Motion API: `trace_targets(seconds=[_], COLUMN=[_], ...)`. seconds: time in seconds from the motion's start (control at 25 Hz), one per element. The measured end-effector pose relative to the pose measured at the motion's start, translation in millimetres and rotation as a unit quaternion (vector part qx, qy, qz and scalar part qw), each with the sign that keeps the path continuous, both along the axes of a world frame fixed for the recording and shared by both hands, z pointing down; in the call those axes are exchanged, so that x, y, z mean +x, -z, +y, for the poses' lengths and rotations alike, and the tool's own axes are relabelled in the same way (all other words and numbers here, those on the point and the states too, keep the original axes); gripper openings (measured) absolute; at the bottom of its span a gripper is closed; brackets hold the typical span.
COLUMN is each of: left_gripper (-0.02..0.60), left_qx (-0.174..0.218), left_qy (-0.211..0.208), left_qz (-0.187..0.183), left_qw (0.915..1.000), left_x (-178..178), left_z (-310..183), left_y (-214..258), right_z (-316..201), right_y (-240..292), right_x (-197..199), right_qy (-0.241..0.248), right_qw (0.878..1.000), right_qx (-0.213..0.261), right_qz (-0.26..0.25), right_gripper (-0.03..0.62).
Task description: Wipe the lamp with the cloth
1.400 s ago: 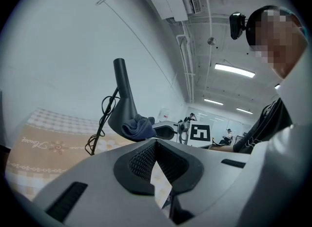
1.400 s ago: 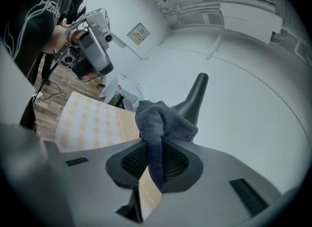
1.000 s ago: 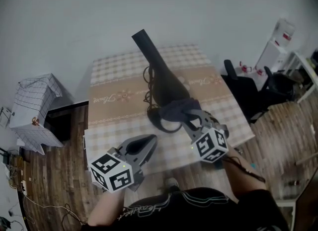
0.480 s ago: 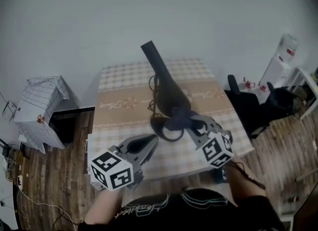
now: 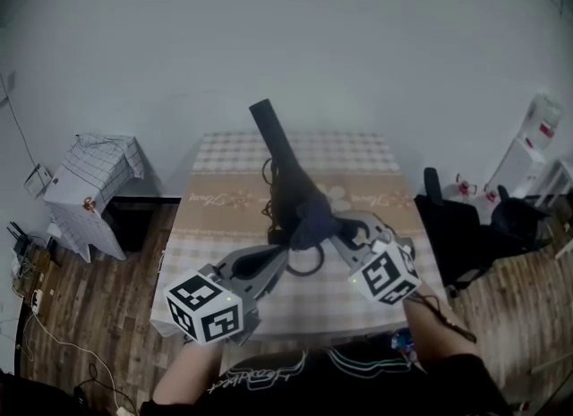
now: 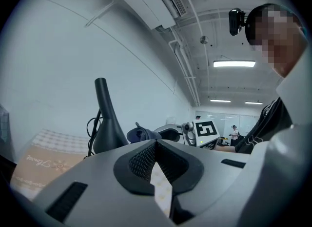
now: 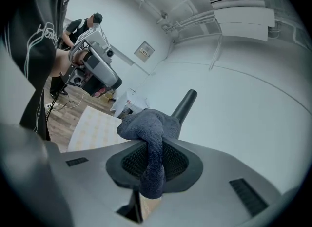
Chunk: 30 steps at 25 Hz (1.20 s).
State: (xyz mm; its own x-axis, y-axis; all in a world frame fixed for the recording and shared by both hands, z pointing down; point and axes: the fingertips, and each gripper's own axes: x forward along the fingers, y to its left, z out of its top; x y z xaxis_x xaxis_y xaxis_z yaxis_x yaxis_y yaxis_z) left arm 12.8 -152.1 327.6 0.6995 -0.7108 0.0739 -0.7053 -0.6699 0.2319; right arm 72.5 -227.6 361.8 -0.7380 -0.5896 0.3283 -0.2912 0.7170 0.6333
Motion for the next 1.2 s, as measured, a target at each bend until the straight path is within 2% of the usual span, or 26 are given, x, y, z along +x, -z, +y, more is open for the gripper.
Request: trace_targets(seconds=[0.2, 0.4, 0.6, 0.8, 0.96, 1.08, 1.2], left_gripper=[-0.002, -0.002, -0.002, -0.002, -0.002, -0.002, -0.002], left_qx=[0.004, 0.010, 0.015, 0.001, -0.004, -0.004, -0.001], left_qy=[0.039, 0.078, 0.121, 0.151, 0.164, 0.175, 0.181], left_qz=[-0.005, -0.014, -0.019, -0.025, -0.035, -0.037, -0.040], left_qw=[0.9992, 0.9968, 0.9924, 0.9883, 0.9859, 0.9839, 0.9827], left_x=[19, 36, 53, 67, 69, 60, 49], left_z=[-5, -8, -6, -4, -7, -13, -24], left_y=[5, 13, 19, 10, 11, 14, 18], right_z=[-15, -32, -44, -55, -73, -87, -102], right_y=[22, 54, 90, 117, 135, 150, 161], right_x=[14, 21, 30, 32, 28, 21, 10], right_qy=[0.029, 0.066, 0.100, 0.130, 0.137, 0.140, 0.139], right_qw=[0.999, 0.996, 0.991, 0.983, 0.978, 0.972, 0.971], right_qx=[-0.004, 0.017, 0.038, 0.028, 0.030, 0.028, 0.037], right_qz=[-0.025, -0.051, -0.082, -0.129, -0.158, -0.185, -0.191], right_gripper=[0.057, 0.057, 0.057, 0.057, 0.057, 0.057, 0.057])
